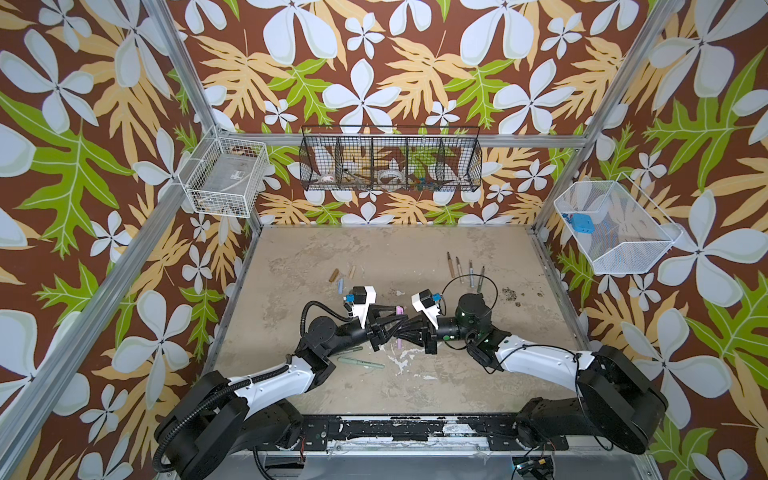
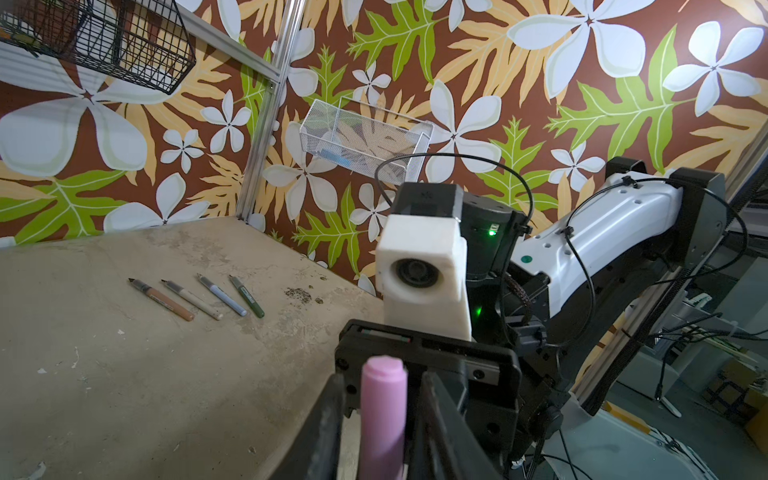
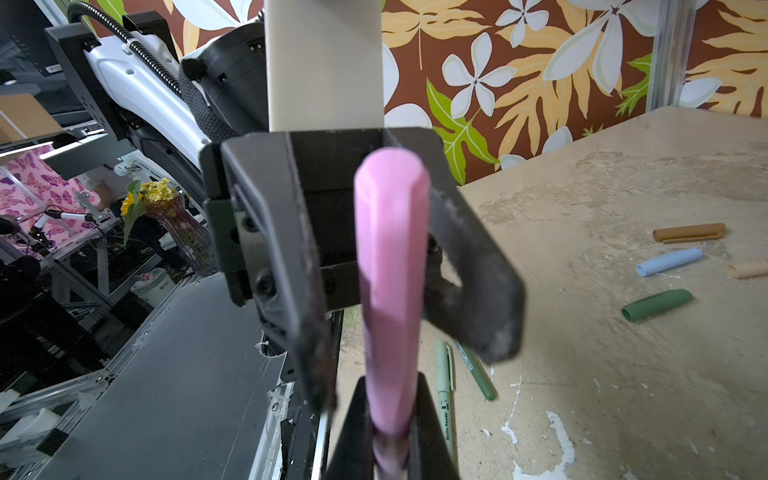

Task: Open the pen caps
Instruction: 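Close the right gripper on the pink pen's cap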

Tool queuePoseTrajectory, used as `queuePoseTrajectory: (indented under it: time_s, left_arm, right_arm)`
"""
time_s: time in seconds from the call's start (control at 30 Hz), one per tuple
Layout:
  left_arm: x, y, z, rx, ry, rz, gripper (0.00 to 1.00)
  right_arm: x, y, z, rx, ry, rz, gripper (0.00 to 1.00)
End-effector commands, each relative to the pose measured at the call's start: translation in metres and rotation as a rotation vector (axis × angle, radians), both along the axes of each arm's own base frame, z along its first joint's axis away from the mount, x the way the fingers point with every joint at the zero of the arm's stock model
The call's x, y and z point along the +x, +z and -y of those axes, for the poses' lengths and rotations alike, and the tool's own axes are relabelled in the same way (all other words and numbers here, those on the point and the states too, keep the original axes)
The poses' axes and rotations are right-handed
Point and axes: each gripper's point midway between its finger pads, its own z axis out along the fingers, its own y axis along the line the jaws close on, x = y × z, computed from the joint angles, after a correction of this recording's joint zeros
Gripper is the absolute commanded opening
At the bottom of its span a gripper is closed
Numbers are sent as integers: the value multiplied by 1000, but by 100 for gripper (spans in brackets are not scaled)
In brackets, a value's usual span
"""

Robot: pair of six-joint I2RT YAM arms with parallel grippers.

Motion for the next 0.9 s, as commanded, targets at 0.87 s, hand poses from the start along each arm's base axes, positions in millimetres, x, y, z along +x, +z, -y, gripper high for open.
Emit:
queuePoseTrajectory:
  time_s: [0.87]
  left_arm:
    - [58,-12,-60,-37,489,-147,0]
  right_arm:
    - [32,-15,-9,-209,-444,242,0]
